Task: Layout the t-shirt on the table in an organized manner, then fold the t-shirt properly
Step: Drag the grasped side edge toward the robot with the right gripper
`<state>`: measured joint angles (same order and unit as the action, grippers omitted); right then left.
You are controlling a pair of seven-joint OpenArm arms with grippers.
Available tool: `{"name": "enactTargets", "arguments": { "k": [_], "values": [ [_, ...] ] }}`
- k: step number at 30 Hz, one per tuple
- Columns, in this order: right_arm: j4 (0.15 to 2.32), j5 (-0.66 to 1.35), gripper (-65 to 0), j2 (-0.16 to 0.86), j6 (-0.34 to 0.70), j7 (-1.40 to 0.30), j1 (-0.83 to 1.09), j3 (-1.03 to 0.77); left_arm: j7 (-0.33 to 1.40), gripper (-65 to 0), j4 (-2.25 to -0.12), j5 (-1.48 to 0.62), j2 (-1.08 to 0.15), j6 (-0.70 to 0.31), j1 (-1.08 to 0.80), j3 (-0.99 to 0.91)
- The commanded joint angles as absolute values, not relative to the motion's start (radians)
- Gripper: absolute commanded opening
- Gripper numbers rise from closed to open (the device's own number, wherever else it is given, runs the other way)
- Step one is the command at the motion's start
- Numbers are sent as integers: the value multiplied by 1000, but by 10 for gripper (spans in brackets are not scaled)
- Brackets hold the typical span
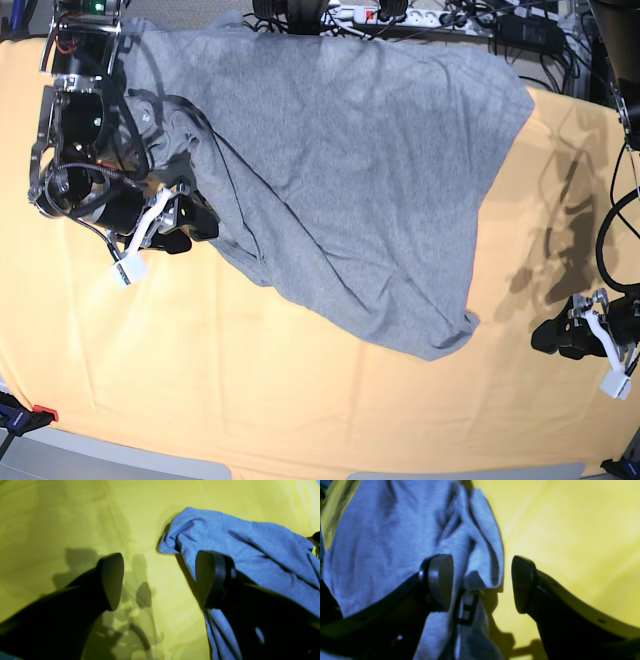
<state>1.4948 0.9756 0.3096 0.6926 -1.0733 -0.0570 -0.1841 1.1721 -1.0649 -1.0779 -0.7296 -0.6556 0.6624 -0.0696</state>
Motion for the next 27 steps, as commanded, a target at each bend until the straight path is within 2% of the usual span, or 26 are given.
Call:
{"name": "enactTargets", "arguments": {
  "k": [1, 6, 11, 13, 15, 19, 27],
  "values": [
    [1480, 994, -276, 313, 698, -1059, -82, -188, 1153, -199, -1078, -1105, -748, -658, 695, -80],
    [1372, 994, -276, 293, 698, -1066, -103, -188, 1153, -199, -1078, -1105, -748, -658, 695, -80],
    [1358, 994, -282, 271, 698, -1065, -103, -188, 1153, -199, -1078, -1105, -748, -659, 695, -80],
    [1358, 993, -336, 251, 698, -1067, -102, -187, 1153, -199, -1078, -1105, -748, -659, 695, -80],
    [1358, 990, -417, 226, 698, -1080, -100, -186, 1152, -199, -1078, -1106, -748, -659, 695, -80],
    [1359, 955, -650, 214, 698, -1082, -123, -172, 1145, -199, -1078, -1105, -748, -659, 695, -80],
    [1430, 937, -650, 236, 698, -1085, -270, -173, 1142, -199, -1078, -1105, -748, -674, 695, -80]
  ]
}}
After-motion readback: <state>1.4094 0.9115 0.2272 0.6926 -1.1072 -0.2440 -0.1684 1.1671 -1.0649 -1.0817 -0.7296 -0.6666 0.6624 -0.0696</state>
